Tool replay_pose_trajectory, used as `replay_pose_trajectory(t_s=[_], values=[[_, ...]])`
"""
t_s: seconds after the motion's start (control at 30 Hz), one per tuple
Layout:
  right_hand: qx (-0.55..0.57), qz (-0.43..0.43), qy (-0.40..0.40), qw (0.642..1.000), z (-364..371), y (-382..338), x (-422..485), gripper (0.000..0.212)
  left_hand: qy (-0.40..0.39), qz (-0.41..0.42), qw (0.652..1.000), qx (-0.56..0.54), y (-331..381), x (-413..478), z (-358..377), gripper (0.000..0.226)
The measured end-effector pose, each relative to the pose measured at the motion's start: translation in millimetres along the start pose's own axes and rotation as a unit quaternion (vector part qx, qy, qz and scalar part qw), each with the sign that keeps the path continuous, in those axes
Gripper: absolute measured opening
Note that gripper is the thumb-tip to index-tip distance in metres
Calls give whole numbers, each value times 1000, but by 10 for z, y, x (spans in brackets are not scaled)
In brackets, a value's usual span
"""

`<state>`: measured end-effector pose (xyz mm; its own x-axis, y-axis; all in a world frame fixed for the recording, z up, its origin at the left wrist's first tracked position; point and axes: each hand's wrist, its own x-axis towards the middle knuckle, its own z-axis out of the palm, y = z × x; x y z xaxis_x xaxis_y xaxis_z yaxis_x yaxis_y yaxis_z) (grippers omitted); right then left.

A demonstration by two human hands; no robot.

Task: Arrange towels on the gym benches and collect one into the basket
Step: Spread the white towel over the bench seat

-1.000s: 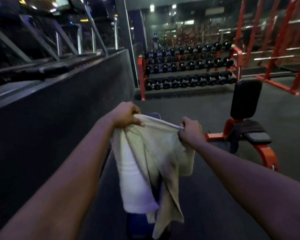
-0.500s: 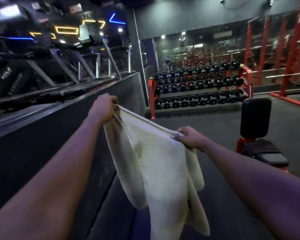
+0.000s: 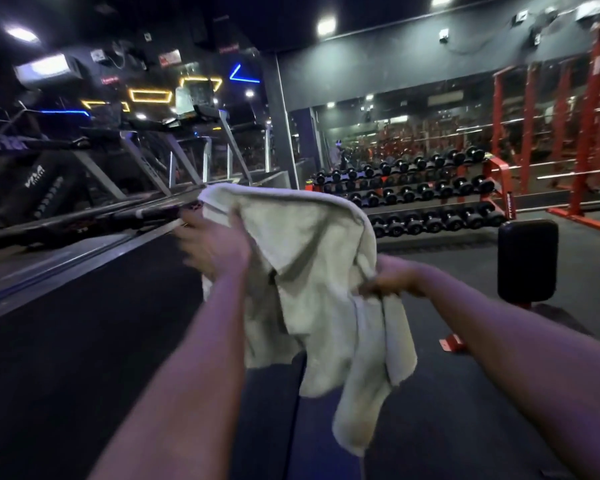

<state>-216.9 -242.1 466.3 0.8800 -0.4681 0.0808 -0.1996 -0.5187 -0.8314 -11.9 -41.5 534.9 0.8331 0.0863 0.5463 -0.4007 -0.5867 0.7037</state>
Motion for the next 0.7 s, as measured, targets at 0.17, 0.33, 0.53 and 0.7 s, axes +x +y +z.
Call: replay_pose_trajectory(t_s=[0.17,0.33,0.53,0.7], values=[[22,19,36,999,560,246,82,34,-445,-41,872,-199,-496,-727,744,46],[43,-19,6,999,551,104,95,32,-613,-143,745,-219,-634,-1022,900,45],[48,-32,64,996,358,35,60,30,-658,-25,740,-137,-931,-1225,1116,69],[56,-43,79,994,156,-14,38,25,-692,44,721,-11,-954,-1405,1241,42]])
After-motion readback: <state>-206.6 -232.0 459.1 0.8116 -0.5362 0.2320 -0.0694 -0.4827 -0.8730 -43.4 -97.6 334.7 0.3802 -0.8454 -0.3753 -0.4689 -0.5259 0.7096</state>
